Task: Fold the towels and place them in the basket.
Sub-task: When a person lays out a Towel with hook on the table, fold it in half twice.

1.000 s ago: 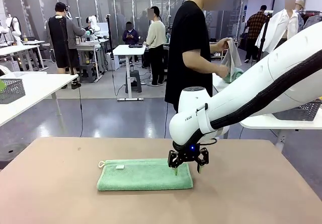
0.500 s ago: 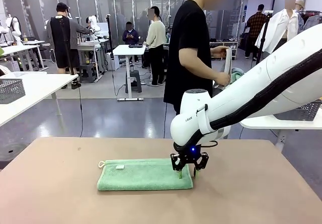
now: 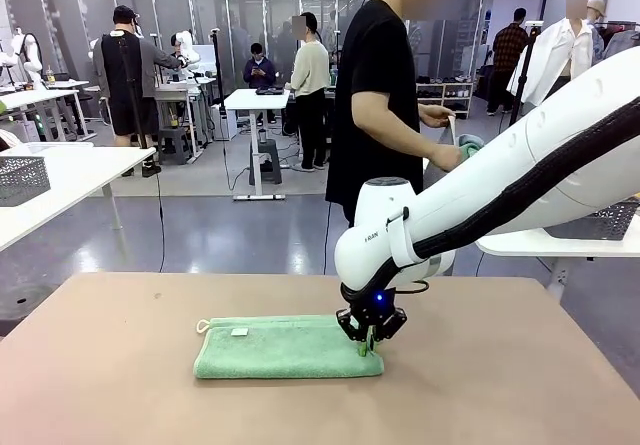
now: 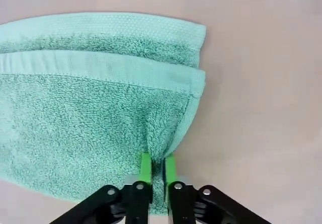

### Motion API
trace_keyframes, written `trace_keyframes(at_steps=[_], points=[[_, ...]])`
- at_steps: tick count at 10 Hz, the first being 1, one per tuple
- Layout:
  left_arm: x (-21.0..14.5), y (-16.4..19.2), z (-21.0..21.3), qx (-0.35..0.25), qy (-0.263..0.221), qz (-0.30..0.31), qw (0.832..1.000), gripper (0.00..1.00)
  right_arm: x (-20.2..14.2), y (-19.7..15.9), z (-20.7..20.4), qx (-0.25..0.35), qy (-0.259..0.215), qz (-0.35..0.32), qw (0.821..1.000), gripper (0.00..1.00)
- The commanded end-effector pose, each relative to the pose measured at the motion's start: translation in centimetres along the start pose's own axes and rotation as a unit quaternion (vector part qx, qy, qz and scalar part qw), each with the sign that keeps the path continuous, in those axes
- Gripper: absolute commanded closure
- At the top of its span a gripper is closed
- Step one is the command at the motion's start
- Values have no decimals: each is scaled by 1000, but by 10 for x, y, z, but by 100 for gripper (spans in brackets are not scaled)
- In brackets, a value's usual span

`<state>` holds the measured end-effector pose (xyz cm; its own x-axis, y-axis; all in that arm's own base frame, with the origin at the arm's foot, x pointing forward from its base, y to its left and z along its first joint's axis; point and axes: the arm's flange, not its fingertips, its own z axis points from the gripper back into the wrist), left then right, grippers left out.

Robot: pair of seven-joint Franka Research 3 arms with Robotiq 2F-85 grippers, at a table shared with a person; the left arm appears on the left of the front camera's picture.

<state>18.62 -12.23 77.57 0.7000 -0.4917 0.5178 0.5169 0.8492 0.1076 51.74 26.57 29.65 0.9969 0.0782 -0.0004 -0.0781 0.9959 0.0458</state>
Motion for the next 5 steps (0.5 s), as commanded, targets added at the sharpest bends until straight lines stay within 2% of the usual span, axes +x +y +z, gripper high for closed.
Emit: trace_keyframes(at_steps=[1, 5], points=[[-3, 0, -2, -2, 1, -1, 1000, 0, -6, -4, -4, -1, -4, -3, 1000, 100], [-3, 0, -2, -2, 1, -1, 1000, 0, -7, -12, 26, 10, -16, 28, 999, 100]])
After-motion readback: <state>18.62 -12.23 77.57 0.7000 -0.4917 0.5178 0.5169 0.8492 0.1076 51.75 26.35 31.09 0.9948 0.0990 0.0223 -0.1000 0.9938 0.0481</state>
